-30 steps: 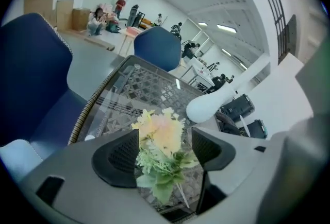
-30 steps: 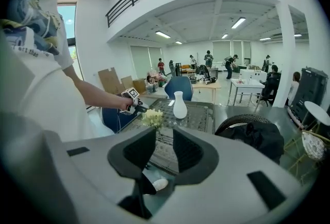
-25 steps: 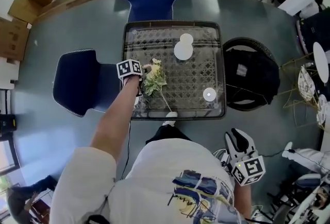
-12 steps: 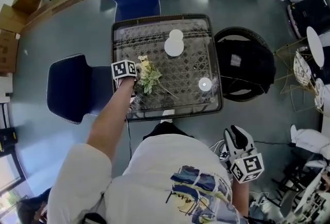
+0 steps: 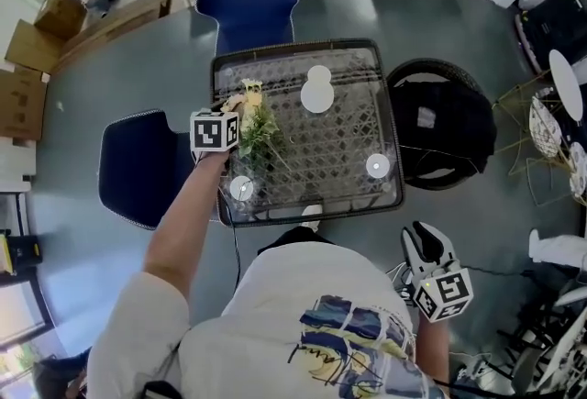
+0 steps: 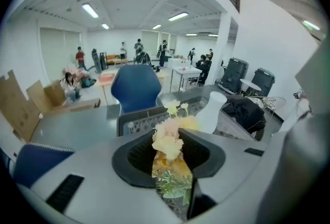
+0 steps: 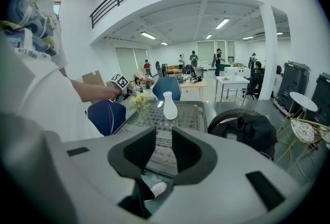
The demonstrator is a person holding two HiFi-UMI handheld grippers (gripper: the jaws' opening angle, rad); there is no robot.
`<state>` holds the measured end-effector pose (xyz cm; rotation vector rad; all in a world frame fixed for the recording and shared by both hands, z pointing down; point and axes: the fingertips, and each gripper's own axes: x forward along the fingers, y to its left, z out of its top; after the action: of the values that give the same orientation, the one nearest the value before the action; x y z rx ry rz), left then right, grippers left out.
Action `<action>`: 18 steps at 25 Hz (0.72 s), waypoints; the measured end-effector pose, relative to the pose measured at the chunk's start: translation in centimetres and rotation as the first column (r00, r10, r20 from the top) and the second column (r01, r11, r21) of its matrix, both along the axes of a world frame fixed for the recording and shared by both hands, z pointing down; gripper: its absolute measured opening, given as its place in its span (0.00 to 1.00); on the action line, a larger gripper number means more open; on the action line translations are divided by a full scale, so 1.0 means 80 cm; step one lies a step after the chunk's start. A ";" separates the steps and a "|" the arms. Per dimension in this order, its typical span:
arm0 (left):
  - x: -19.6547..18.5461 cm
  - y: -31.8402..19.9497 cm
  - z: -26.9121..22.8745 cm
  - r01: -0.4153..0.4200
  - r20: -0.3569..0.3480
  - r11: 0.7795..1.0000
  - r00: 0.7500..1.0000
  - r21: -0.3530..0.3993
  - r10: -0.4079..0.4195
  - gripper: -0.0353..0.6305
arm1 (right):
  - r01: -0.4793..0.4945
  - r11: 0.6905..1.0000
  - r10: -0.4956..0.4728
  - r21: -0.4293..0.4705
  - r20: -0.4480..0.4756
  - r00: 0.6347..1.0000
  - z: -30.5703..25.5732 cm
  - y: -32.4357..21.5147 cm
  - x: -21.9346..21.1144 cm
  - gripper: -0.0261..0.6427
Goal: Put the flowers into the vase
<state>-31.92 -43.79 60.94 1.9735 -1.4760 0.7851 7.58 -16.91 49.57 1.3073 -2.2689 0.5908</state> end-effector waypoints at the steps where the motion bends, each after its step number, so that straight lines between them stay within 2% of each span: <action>1: 0.003 -0.007 -0.025 -0.023 0.016 0.999 1.000 0.044 0.022 0.26 | 0.004 1.000 -0.004 0.005 0.002 1.000 0.000 0.000 0.000 0.17; 3: 0.016 -0.021 -0.078 -0.075 0.042 0.988 0.997 0.138 0.070 0.26 | 0.012 1.000 -0.012 0.015 0.005 1.000 0.001 -0.001 0.000 0.17; 6: 0.043 -0.042 -0.155 -0.157 0.086 0.947 0.987 0.279 0.138 0.26 | 0.004 1.000 -0.004 0.014 0.011 1.000 0.001 -0.003 -0.001 0.17; 11: 0.101 -0.073 -0.261 -0.292 0.187 0.842 0.955 0.454 0.231 0.26 | -0.008 1.000 0.008 0.006 0.014 1.000 0.001 0.002 -0.002 0.17; 15: 0.140 -0.091 -0.324 -0.380 0.271 0.757 0.923 0.531 0.273 0.25 | -0.031 0.999 0.031 0.010 0.009 0.999 -0.002 0.005 0.006 0.17; 18: 0.166 -0.102 -0.353 -0.427 0.326 0.702 0.902 0.570 0.284 0.25 | -0.056 0.998 0.056 0.012 0.009 0.998 -0.002 0.008 0.013 0.17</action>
<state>-18.62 -51.97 32.69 2.8364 -1.6474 0.7303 8.65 -16.25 49.40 1.3808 -2.2524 0.6040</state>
